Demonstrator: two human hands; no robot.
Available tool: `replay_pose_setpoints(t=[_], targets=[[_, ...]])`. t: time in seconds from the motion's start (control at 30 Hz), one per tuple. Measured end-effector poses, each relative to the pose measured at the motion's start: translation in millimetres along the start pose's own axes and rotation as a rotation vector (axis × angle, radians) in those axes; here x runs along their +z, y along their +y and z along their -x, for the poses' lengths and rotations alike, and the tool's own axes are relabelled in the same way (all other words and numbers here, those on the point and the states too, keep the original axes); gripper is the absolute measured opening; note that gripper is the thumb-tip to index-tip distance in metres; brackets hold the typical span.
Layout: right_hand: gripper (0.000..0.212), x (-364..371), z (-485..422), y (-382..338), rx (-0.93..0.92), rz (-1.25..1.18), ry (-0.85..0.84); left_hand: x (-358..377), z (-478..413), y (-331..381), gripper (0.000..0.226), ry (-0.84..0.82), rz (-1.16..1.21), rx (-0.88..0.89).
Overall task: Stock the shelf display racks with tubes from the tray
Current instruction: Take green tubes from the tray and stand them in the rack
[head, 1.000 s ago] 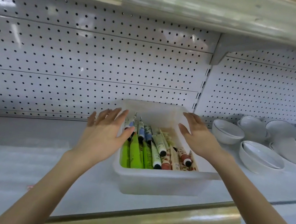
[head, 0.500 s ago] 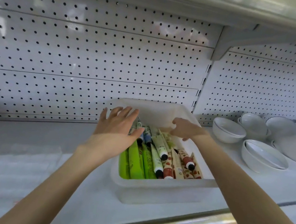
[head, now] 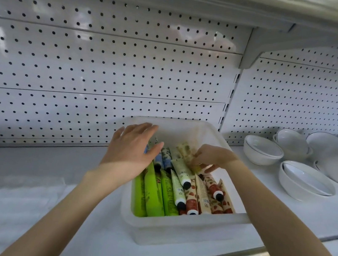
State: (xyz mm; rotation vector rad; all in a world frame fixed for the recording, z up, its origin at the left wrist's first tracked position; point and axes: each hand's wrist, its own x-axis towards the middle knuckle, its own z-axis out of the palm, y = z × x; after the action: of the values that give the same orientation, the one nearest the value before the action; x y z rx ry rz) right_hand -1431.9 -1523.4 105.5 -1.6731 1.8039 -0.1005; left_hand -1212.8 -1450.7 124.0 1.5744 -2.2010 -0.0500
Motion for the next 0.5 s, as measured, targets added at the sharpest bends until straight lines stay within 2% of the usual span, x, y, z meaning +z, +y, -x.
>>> replay_pose_setpoints(t=[0.13, 0.3, 0.5], targets=[[0.021, -4, 3, -3, -0.085, -0.077, 0.143, 1, -8, 2, 0.05, 0.061, 0.057, -0.004], [0.029, 7, 0, -6, -0.069, 0.057, 0.071, 2, -13, 0, 0.049, 0.056, 0.055, -0.008], [0.035, 12, -6, -7, -0.119, 0.033, 0.065, 3, -14, -1, 0.045, 0.066, 0.073, -0.012]])
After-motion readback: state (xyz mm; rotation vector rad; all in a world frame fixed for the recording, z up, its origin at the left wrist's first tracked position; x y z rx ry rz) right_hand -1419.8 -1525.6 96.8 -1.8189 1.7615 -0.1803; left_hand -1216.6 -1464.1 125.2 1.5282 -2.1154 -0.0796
